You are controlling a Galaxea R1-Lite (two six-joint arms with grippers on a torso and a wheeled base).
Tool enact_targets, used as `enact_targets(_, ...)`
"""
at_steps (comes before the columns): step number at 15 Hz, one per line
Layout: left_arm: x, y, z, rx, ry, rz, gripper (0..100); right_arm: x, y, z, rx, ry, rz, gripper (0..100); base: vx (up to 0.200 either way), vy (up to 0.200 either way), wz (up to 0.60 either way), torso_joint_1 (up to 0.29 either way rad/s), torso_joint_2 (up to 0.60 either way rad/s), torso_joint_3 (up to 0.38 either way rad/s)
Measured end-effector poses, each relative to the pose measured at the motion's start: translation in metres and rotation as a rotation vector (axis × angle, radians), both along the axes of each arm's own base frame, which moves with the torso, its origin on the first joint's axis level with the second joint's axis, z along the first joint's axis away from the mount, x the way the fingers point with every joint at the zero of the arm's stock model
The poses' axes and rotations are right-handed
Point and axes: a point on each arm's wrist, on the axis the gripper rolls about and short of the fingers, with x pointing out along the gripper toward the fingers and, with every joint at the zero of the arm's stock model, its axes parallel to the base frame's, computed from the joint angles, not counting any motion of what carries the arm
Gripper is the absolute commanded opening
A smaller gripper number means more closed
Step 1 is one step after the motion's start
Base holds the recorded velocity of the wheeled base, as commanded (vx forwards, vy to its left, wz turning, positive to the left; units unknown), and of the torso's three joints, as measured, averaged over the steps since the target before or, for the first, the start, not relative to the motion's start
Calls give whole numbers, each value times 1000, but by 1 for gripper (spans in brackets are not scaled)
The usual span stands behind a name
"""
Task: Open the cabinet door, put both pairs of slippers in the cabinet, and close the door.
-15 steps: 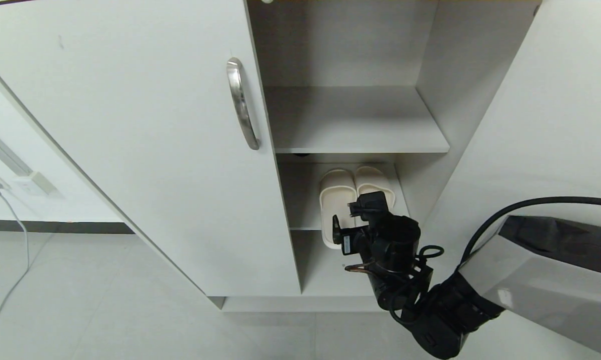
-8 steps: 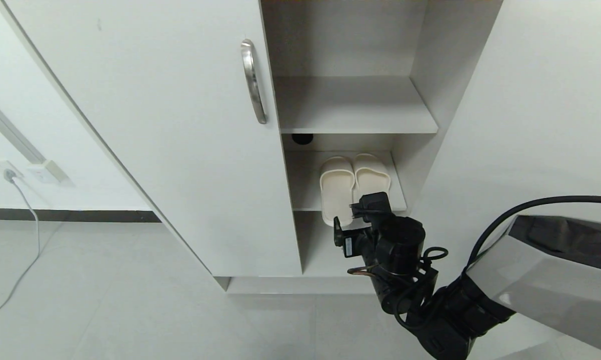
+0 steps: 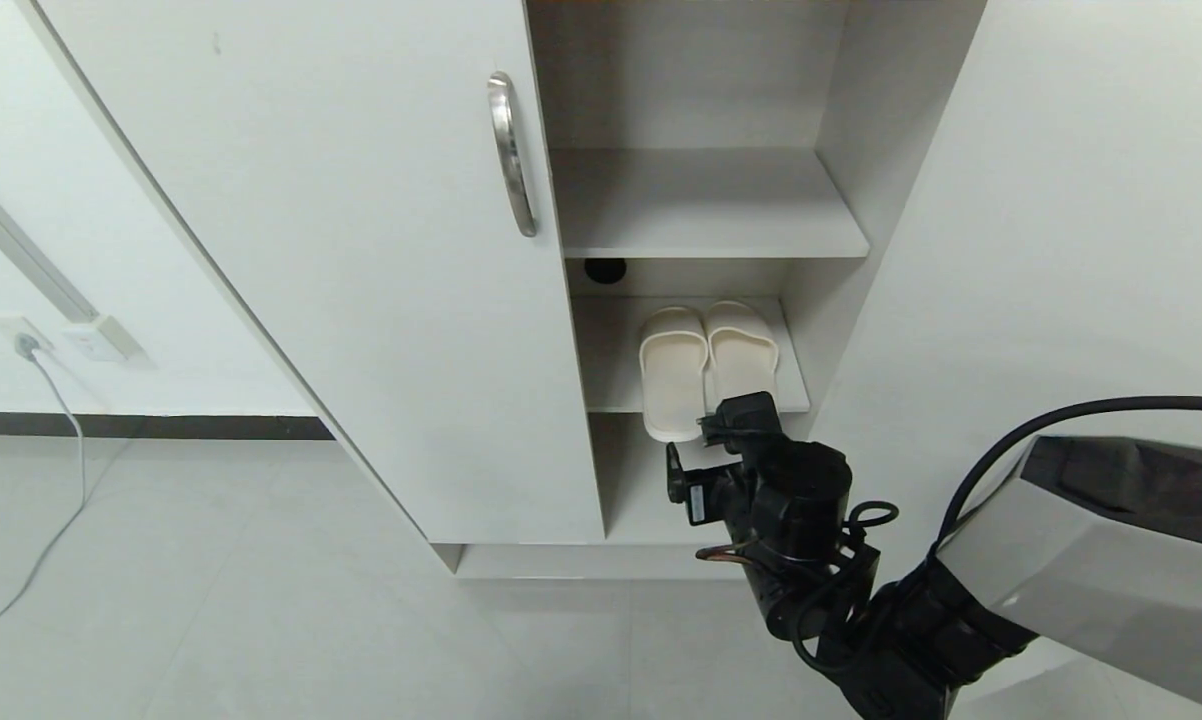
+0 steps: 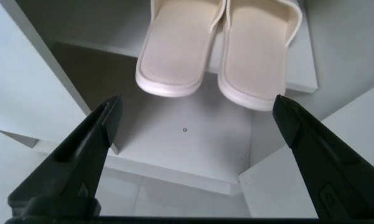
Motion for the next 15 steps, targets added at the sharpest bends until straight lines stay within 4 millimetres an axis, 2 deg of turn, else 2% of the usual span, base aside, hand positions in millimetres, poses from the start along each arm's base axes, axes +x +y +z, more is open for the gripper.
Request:
enact_targets(4, 0, 0, 0, 1, 0, -1, 0, -2, 1, 0, -1, 1, 5, 100, 0, 0, 0, 2, 2, 110)
enact_targets(15, 0, 0, 0, 1, 0, -1, 0, -2, 1, 0, -2, 2, 5, 100, 0, 0, 0, 3, 4, 198)
